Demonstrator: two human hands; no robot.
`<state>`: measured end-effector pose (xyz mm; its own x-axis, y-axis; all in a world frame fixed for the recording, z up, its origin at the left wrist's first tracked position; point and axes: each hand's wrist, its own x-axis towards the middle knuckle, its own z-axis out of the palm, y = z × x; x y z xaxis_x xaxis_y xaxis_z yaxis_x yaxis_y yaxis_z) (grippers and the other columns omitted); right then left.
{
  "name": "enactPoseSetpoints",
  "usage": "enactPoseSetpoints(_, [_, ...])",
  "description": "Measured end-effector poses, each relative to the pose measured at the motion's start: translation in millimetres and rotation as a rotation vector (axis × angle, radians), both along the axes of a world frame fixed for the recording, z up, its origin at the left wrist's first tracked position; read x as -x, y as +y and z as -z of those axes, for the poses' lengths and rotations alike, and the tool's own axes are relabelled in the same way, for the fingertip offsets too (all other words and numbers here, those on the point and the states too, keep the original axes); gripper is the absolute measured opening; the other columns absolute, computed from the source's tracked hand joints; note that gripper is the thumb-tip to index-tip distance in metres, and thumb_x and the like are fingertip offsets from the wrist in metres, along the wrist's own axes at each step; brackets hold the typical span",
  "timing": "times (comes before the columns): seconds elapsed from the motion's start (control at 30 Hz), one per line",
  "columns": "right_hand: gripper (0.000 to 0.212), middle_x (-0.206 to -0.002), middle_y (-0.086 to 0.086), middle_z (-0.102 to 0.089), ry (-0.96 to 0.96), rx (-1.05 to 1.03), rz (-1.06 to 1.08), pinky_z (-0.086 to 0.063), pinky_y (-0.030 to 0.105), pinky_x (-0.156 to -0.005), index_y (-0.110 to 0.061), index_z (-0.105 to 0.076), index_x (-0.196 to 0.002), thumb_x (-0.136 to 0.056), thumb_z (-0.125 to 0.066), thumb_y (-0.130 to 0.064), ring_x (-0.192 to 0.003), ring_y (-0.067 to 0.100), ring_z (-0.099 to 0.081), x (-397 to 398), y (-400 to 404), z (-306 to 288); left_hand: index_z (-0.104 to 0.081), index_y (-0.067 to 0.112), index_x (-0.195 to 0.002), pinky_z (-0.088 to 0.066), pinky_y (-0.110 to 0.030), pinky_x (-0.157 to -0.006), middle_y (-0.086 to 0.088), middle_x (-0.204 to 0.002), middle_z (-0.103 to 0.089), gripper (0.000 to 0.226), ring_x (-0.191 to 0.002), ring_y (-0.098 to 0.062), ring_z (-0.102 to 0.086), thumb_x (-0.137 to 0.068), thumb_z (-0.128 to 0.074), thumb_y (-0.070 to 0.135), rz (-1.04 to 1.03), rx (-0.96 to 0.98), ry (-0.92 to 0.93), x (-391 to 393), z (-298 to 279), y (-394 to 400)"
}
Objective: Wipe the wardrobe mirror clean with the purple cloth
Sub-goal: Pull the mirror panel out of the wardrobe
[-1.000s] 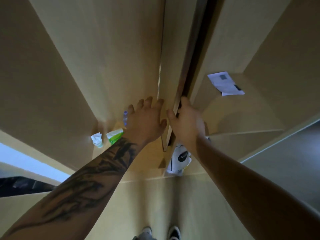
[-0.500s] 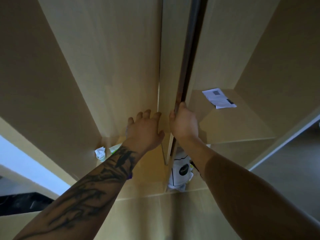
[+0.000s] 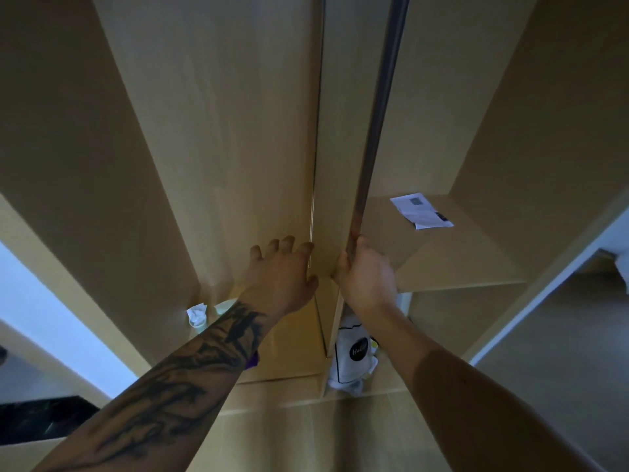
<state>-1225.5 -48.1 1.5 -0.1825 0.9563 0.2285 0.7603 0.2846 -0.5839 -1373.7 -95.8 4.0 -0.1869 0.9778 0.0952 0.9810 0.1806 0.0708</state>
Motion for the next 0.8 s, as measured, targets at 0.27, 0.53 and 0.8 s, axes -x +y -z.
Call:
enactPoseSetpoints(0.27, [0.020,-0.076,0.007,-0.062,-0.006,-0.043,0.005,-0.056,0.048,-0.067,-0.020,-0.040,-0.092,-0.106,-0.046,-0.034,-0.076,0.035,-0.066,-32,-28,7,-0.027,0.031,-0.157,-0.022,-0.059,-0.118,-0.008,-0.162,-0.033,0.069,-0.148,-0.033,-0.032,-0.097,-0.050,0.055,0.015,0.011,0.059,-9,-13,-4])
enactPoseSetpoints(0.53, [0.025,-0.084,0.009,-0.070,-0.016,-0.078,0.011,-0.055,0.042,-0.068,-0.014,-0.052,-0.117,-0.108,-0.045,-0.035,-0.083,0.033,-0.069,-59,-38,14,-0.034,0.030,-0.152,-0.025,-0.058,-0.115,-0.008,-0.155,-0.042,0.066,-0.140,-0.033,-0.040,-0.094,-0.049,0.055,-0.005,-0.041,0.055,-21,-25,-6])
enactPoseSetpoints(0.8, [0.021,-0.084,0.005,-0.071,0.087,-0.110,0.039,-0.055,0.045,-0.065,-0.019,-0.047,-0.121,-0.107,-0.044,-0.035,-0.078,0.035,-0.068,-95,-13,27,-0.041,0.028,-0.146,-0.028,-0.053,-0.113,-0.006,-0.151,-0.047,0.058,-0.138,-0.029,-0.043,-0.096,-0.052,0.054,-0.040,-0.052,-0.032,-24,-18,-9])
